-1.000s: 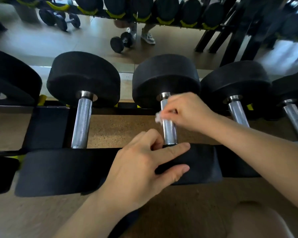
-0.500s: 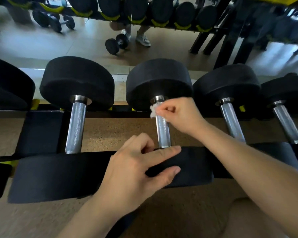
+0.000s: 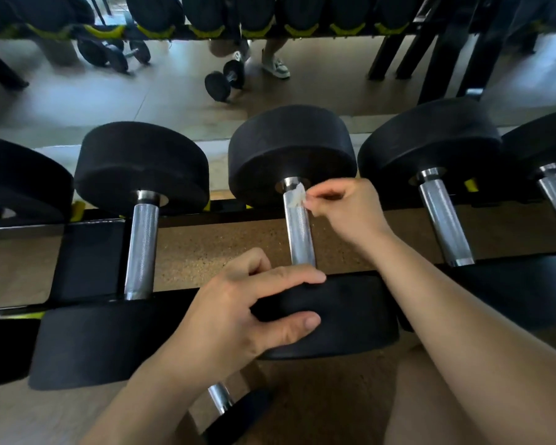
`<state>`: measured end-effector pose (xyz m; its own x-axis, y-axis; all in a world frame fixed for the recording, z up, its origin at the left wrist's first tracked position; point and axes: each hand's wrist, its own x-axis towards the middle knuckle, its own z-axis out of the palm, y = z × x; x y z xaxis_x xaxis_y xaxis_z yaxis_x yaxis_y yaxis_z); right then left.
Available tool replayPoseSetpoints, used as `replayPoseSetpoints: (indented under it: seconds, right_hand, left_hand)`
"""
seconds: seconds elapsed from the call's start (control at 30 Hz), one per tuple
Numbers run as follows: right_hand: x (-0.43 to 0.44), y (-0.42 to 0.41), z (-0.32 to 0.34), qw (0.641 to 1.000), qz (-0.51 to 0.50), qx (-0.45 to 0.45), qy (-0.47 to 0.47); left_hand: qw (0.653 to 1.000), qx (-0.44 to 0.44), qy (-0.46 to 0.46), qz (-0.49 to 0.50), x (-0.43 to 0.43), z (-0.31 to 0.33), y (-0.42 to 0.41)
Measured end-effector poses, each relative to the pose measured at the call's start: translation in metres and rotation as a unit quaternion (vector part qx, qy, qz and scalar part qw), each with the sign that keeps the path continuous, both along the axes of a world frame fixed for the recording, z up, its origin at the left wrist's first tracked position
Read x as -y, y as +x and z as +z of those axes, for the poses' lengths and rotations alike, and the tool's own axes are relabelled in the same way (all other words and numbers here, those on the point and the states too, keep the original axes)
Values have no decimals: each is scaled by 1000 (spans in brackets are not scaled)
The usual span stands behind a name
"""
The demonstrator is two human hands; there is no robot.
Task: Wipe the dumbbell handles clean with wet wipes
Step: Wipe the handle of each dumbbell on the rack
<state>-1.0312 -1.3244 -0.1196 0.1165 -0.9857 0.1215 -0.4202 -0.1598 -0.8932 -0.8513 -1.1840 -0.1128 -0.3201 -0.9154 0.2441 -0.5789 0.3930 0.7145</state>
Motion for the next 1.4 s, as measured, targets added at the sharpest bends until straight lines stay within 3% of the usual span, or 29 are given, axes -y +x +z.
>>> replayPoseSetpoints:
  seconds: [0.1,0.23,0.27,0.37,0.43,0.57,0.67,0.73,0.87,0.97,1.03,1.17,1.3,1.4]
  right_hand:
    - [3,6,7,998,-3,31,47]
    - [-26,-12,22,971,164,-118,130]
    - [-28,-12,22,966,180,-135,130]
    - [-14,-4,25,988,92,-116,37]
    - [-6,-3,28,992,74,-94,28]
    - [-25,-15,27,958,207,-157,123]
    - [-14,-8,24,977,147,-151,26]
    - [-7,-6,27,984,118,-131,11]
    - [-30,-14,23,942,248,-217,62]
    - [-17,-3,24,948,204,-235,-60]
    - [-9,1,30,947,196,-242,-85]
    - [-25,-10,29,878,360,-316,-22]
    - [-7,9,35,882,313,-324,-136]
    - [-10,1,31,876,351,-316,-101]
  left_hand:
    - [1000,-14,16,3,-3,2,0]
    - [997,-37,66,11,-8,10,-2]
    - [996,-35,77,14,-8,12,-3]
    - [993,-41,107,21,-11,19,-5]
    - [990,-57,124,27,-14,22,-5]
    - [984,-89,152,29,-12,21,-4]
    - [982,-90,162,25,-10,22,-3]
    - [982,-95,158,26,-12,21,-4]
    - [984,-104,138,40,-14,20,-6]
    - [984,-107,136,47,-15,21,-7]
    - [981,-124,140,51,-16,20,-7]
    - [977,-152,134,65,-18,15,-3]
    - [947,-258,143,129,-13,10,-6]
    - [937,-262,141,183,-4,14,-5]
